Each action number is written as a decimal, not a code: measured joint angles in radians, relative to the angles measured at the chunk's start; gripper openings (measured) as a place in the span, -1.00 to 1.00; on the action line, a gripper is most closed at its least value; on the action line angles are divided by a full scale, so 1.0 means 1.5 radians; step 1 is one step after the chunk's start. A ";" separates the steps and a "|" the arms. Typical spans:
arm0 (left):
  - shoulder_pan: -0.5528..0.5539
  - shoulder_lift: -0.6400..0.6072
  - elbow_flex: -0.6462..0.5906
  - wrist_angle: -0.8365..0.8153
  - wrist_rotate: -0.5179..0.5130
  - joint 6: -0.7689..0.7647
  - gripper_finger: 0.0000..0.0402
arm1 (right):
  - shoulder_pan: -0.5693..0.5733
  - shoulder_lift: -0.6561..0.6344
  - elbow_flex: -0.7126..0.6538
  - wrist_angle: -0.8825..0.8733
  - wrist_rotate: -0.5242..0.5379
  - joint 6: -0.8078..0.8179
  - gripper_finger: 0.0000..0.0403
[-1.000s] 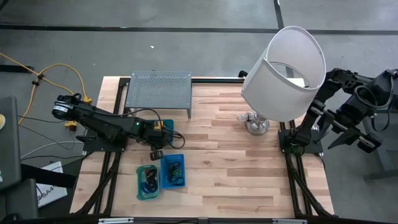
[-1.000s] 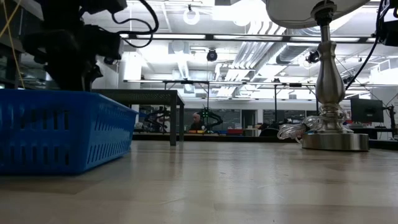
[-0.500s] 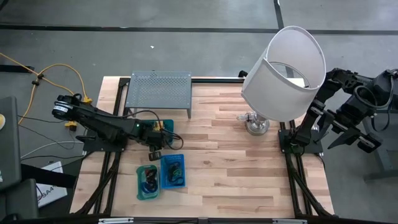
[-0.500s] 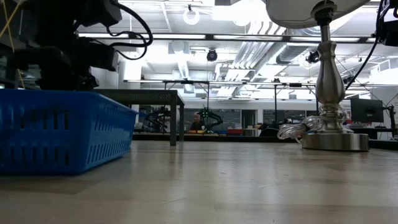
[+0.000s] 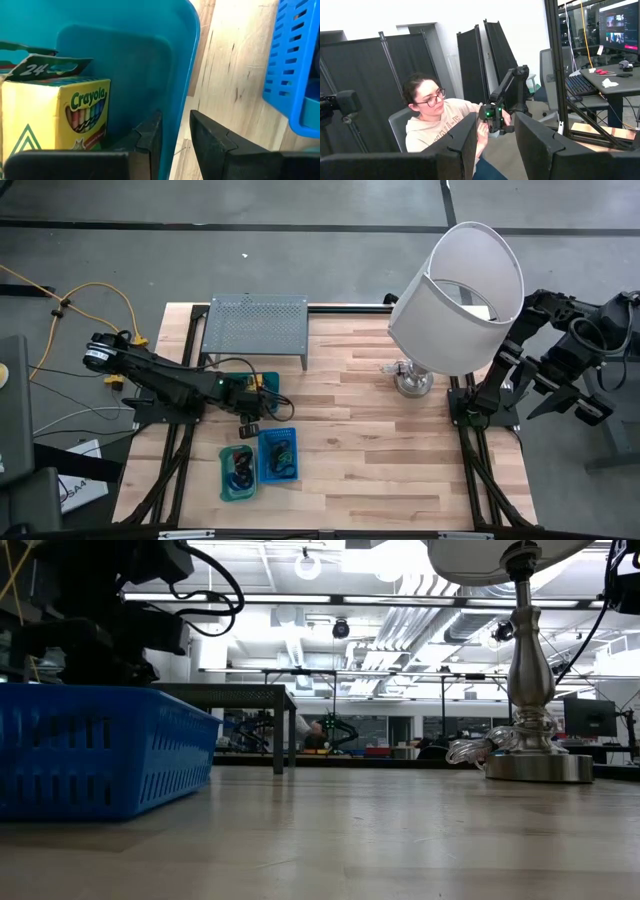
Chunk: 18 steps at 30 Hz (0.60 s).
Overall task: Pick & Place Office Desk Supplies
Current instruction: Put the top blue bin on the shelf
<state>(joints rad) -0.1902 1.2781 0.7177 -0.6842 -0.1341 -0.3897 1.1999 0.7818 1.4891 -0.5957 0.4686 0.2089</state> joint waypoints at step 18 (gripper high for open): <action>0.038 0.027 0.001 0.003 0.041 0.001 -0.54 | 0.000 0.000 0.000 0.000 0.000 0.000 -0.40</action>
<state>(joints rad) -0.1332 1.3186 0.7185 -0.6798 -0.0725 -0.3889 1.1999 0.7815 1.4887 -0.5957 0.4686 0.2089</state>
